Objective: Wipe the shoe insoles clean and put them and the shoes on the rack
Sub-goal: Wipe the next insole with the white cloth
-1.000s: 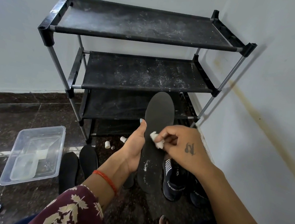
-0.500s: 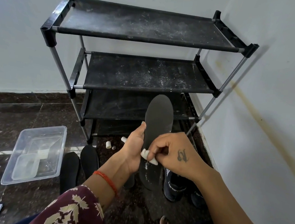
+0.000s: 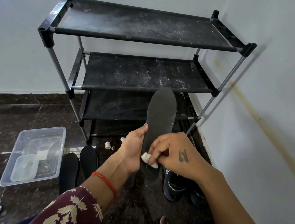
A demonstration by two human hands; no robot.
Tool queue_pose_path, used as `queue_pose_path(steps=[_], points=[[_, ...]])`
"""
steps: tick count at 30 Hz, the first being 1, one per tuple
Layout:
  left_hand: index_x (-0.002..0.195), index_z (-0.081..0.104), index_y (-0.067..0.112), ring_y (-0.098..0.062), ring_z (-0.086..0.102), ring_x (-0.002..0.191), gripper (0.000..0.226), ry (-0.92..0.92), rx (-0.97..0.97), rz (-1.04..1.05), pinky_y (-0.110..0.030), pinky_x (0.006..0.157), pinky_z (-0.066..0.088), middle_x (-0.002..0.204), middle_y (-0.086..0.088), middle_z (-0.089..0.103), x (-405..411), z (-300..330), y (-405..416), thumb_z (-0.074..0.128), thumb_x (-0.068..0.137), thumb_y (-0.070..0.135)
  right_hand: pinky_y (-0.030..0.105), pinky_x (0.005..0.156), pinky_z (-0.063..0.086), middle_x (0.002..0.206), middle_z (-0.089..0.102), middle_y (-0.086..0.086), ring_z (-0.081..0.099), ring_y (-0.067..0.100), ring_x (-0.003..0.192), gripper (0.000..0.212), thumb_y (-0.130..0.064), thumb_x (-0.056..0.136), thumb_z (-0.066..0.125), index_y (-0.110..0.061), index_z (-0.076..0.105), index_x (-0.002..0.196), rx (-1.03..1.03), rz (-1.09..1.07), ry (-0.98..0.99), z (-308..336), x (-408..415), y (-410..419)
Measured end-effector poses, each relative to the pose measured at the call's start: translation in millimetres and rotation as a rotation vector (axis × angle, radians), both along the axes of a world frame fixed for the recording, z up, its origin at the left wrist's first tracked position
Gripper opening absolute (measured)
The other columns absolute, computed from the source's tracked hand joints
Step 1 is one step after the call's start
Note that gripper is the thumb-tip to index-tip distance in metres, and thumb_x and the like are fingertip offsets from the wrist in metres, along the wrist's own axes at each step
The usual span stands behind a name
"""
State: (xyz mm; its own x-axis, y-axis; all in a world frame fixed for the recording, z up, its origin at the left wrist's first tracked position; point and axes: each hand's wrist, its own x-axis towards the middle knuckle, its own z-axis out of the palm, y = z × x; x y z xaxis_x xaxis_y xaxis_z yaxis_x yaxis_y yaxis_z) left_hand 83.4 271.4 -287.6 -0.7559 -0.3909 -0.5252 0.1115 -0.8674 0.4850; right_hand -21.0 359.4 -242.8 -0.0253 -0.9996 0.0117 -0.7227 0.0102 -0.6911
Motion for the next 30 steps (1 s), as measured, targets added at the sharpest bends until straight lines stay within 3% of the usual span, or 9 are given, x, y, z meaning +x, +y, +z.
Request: queue_pose_path(steps=[3, 5, 8, 11, 14, 18, 22, 27, 30], points=[[0.105, 0.067, 0.006, -0.024, 0.066, 0.088, 0.052, -0.013, -0.017, -0.026, -0.036, 0.087, 0.048, 0.098, -0.011, 0.07, -1.1, -1.9, 0.1, 0.029, 0.1, 0.042, 0.015, 0.069, 0.05, 0.075, 0.069, -0.012, 0.062, 0.003, 0.07, 0.026, 0.003, 0.067, 0.067, -0.021, 0.075, 0.064, -0.036, -0.087, 0.128, -5.4, -4.1, 0.0], [0.107, 0.066, 0.007, -0.023, 0.067, 0.085, 0.052, -0.012, -0.021, -0.033, -0.036, 0.08, 0.052, 0.097, -0.011, 0.071, -1.5, -0.1, 0.4, 0.029, 0.1, 0.043, 0.016, 0.069, 0.051, 0.077, 0.068, -0.012, 0.061, 0.002, 0.069, 0.026, 0.002, 0.069, 0.066, -0.023, 0.075, 0.067, -0.11, -0.194, 0.174, -7.8, -6.5, -0.5], [0.107, 0.066, 0.007, -0.023, 0.07, 0.084, 0.052, 0.008, -0.004, -0.002, -0.035, 0.079, 0.052, 0.098, -0.012, 0.071, -1.3, 3.0, -0.8, 0.029, 0.099, 0.043, 0.01, 0.067, 0.048, 0.076, 0.068, -0.014, 0.061, 0.0, 0.071, 0.026, -0.001, 0.071, 0.069, -0.026, 0.074, 0.07, -0.225, -0.295, 0.09, -6.5, -5.2, -1.1], [0.098, 0.071, 0.004, -0.025, 0.07, 0.085, 0.052, 0.02, 0.046, 0.03, -0.036, 0.084, 0.048, 0.097, -0.013, 0.071, -0.4, 2.0, -3.4, 0.035, 0.098, 0.041, 0.019, 0.075, 0.05, 0.076, 0.067, -0.016, 0.062, 0.0, 0.075, 0.024, -0.006, 0.072, 0.071, -0.03, 0.074, 0.071, -0.133, -0.183, 0.016, -5.1, 6.5, -1.0], [0.085, 0.076, 0.001, -0.026, 0.072, 0.08, 0.059, 0.029, 0.08, 0.04, -0.036, 0.079, 0.048, 0.094, -0.016, 0.072, 1.3, 2.1, -4.1, 0.035, 0.098, 0.041, 0.014, 0.082, 0.042, 0.078, 0.066, -0.017, 0.062, -0.001, 0.078, 0.022, -0.004, 0.071, 0.074, -0.026, 0.075, 0.069, -0.046, -0.055, -0.069, -4.6, 14.3, 0.2], [0.123, 0.059, 0.003, -0.028, 0.061, 0.109, 0.058, -0.004, 0.064, 0.021, -0.038, 0.09, 0.047, 0.124, -0.018, 0.061, 2.4, 4.8, -2.8, 0.029, 0.099, 0.047, 0.004, 0.075, 0.036, 0.077, 0.067, -0.012, 0.06, -0.003, 0.074, 0.024, 0.004, 0.07, 0.069, -0.019, 0.076, 0.065, 0.013, 0.047, -0.022, -0.5, 9.7, 1.5], [0.126, 0.056, 0.003, -0.028, 0.06, 0.111, 0.061, -0.002, 0.048, -0.019, -0.038, 0.092, 0.047, 0.124, -0.018, 0.061, 0.5, 6.7, 1.0, 0.027, 0.099, 0.049, 0.003, 0.076, 0.034, 0.074, 0.068, -0.012, 0.059, -0.005, 0.073, 0.026, 0.003, 0.065, 0.065, -0.021, 0.075, 0.061, 0.064, 0.04, 0.119, -0.9, 0.9, 2.2], [0.114, 0.063, 0.007, -0.026, 0.07, 0.081, 0.057, 0.026, 0.011, -0.042, -0.039, 0.071, 0.058, 0.1, -0.015, 0.07, -0.8, 7.2, 0.5, 0.027, 0.098, 0.049, 0.028, 0.06, 0.055, 0.076, 0.066, -0.007, 0.063, 0.006, 0.063, 0.023, 0.002, 0.07, 0.066, -0.02, 0.07, 0.065, -0.155, -0.292, 0.13, -5.1, -9.3, 3.6], [0.108, 0.065, 0.009, -0.026, 0.071, 0.08, 0.057, 0.038, -0.014, -0.066, -0.04, 0.071, 0.058, 0.097, -0.014, 0.071, -1.4, 7.0, 2.0, 0.026, 0.098, 0.049, 0.028, 0.056, 0.055, 0.075, 0.063, -0.011, 0.064, 0.007, 0.063, 0.021, 0.003, 0.074, 0.064, -0.018, 0.068, 0.072, -0.204, -0.401, 0.015, -7.5, -6.4, -0.7]])
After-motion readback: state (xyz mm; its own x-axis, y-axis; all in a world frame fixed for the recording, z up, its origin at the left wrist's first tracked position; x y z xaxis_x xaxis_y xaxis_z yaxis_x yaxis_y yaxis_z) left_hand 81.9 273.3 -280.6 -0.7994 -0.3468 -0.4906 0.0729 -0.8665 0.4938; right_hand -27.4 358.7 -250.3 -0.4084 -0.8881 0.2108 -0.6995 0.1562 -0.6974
